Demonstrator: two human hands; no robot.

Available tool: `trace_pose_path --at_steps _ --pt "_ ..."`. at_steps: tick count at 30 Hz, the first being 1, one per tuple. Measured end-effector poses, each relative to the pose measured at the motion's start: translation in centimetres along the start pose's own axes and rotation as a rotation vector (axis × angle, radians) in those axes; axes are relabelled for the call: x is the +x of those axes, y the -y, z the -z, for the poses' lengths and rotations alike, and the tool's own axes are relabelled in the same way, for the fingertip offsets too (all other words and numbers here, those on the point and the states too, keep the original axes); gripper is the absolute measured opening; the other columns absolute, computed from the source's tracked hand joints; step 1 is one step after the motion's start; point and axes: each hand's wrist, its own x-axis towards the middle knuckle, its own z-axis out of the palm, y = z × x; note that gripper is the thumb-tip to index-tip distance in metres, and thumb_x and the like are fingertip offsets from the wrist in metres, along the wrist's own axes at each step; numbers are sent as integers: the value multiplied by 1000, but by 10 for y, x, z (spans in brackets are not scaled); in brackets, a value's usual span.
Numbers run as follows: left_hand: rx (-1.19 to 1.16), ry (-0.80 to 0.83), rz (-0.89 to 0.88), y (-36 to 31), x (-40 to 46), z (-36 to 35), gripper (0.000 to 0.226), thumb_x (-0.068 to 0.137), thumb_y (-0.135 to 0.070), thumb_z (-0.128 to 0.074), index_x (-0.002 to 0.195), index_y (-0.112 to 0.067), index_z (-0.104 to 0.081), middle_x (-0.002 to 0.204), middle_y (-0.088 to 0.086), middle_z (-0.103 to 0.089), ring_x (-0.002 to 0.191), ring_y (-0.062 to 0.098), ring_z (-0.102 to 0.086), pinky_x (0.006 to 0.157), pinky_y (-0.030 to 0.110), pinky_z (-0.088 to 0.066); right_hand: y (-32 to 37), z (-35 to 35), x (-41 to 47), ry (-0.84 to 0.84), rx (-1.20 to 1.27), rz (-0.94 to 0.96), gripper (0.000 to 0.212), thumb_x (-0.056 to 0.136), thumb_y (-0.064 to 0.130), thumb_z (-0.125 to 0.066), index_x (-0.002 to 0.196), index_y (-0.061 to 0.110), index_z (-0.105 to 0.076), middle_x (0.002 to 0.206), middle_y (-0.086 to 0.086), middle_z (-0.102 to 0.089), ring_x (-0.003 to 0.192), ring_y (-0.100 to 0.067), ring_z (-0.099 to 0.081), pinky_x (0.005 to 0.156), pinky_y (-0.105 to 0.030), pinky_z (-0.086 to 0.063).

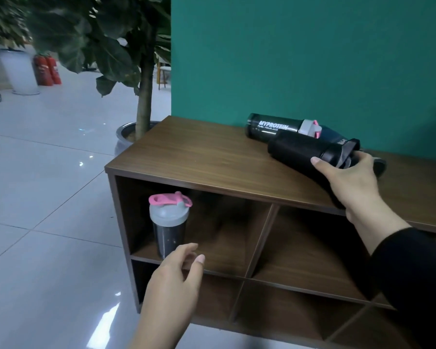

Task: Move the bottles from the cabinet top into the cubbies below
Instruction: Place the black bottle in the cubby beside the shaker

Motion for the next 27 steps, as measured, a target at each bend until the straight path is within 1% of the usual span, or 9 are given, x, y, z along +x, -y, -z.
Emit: trace_pose_path --at_steps 7,11,14,17,19,20,23,25,27 --pt "16 -26 -14 5 -1 7 25 94 -41 -54 118 -40 -61 107 -23 -66 103 -4 -59 85 24 -45 -7 -1 0 -52 -12 84 90 64 53 -81 141 23 -43 141 -7 -53 122 -26 -57 100 -38 -47" --pt "21 -29 -36 4 -2 4 27 94 -42 -55 120 -40 -60 108 -23 -67 104 -3 -60 87 24 -47 -10 5 -10 -110 26 219 78 76 38 -79 144 20 -46 145 -9 -44 113 -13 -49 95 -19 -36" --pt "3 -57 -79 2 -2 2 28 94 -41 -55 121 -40 -61 111 -22 -67 107 1 -61 90 25 -49 -8 25 -28 -178 117 432 75 78 35 -78 144 25 -45 144 -10 -43 117 -5 -47 96 -4 -34" --pt "-104 -159 -209 -3 -8 3 28 93 -44 -52 118 -36 -64 111 -22 -67 106 1 -62 91 28 -53 -26 41 -44 -22 51 454 74 80 40 -80 143 46 -41 151 -2 -44 134 -5 -47 111 -23 -39" --pt "-163 -272 -451 -10 -14 12 35 96 -46 -48 119 -26 -65 117 -16 -66 111 9 -62 92 29 -51 -55 54 -55 240 -91 412 91 69 64 -81 149 46 -41 154 5 -44 142 -13 -44 116 -43 -37" --pt "-155 -296 -596 -11 -17 15 42 95 -48 -49 123 -18 -63 123 -6 -64 117 16 -60 96 30 -47 -57 62 -71 311 -151 476 100 62 64 -83 150 45 -39 153 7 -44 143 -15 -43 118 -42 -35" --pt "-15 -198 -864 -12 -26 12 78 83 -62 -61 137 -8 -49 138 12 -55 130 28 -51 103 39 -40 -20 56 -150 367 -244 641 95 58 35 -79 147 33 -45 134 1 -50 129 2 -47 108 -12 -33" --pt "138 -71 -821 -3 -26 -2 96 74 -69 -67 146 -12 -41 146 5 -49 136 23 -46 105 40 -41 -13 40 -180 445 -106 697 91 54 44 -75 142 28 -54 124 3 -50 117 10 -50 97 1 -31" --pt "236 32 -665 7 -21 -19 96 73 -63 -69 152 -21 -33 149 -7 -46 137 12 -44 103 39 -45 -41 17 -195 483 -152 657 88 57 47 -72 142 36 -53 124 9 -47 116 14 -49 93 5 -30"
